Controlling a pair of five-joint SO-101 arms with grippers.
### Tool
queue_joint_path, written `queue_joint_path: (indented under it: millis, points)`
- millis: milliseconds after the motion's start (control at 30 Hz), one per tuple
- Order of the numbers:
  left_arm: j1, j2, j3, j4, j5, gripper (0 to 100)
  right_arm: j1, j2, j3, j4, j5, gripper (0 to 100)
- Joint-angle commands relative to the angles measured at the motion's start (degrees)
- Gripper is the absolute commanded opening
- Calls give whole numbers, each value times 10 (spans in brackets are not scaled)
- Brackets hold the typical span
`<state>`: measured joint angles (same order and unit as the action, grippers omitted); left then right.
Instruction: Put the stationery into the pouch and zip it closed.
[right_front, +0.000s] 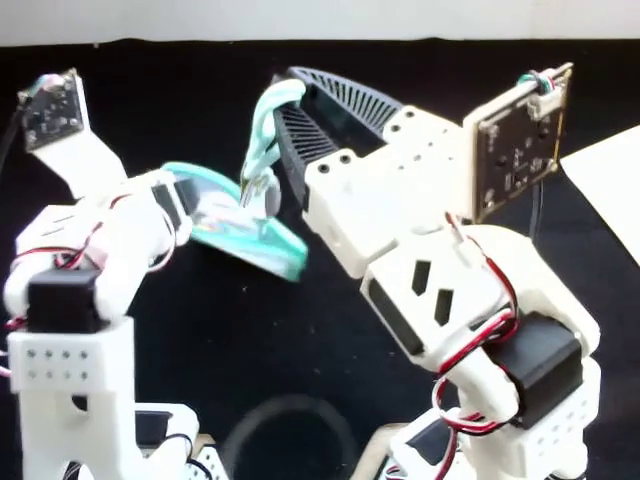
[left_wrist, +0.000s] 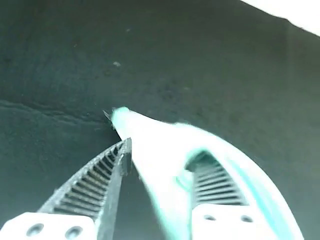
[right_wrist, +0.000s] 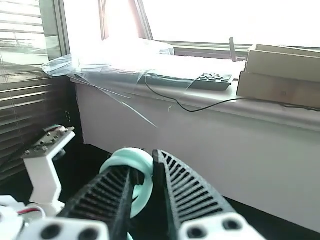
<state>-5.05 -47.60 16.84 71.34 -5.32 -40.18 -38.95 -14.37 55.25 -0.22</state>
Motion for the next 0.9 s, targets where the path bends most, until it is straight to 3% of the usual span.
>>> queue_joint_path:
  millis: [0, 200, 300, 433, 500, 567, 733, 867]
  points:
    - [8, -2, -159, 75, 4, 227, -5, 2, -26, -18, 17, 5]
    - [7, -4, -310, 169, 1, 161, -5, 2, -41, -19, 18, 5]
    - [-1, -7, -299, 216, -12, 2, -5, 2, -40, -19, 18, 5]
    - [-72, -7, -244, 296, -62, 5, -4, 2, -40, -19, 18, 5]
    - [-115, -13, -187, 299, -64, 8, -4, 3, -39, -19, 18, 5]
    - [-125, -22, -110, 272, -62, 8, -4, 3, -39, -19, 18, 5]
    - [-121, -42, 102, 103, -36, 7, -4, 3, -39, -19, 18, 5]
    - [-121, -38, 199, -28, -20, 7, -4, 7, -39, -17, 18, 5]
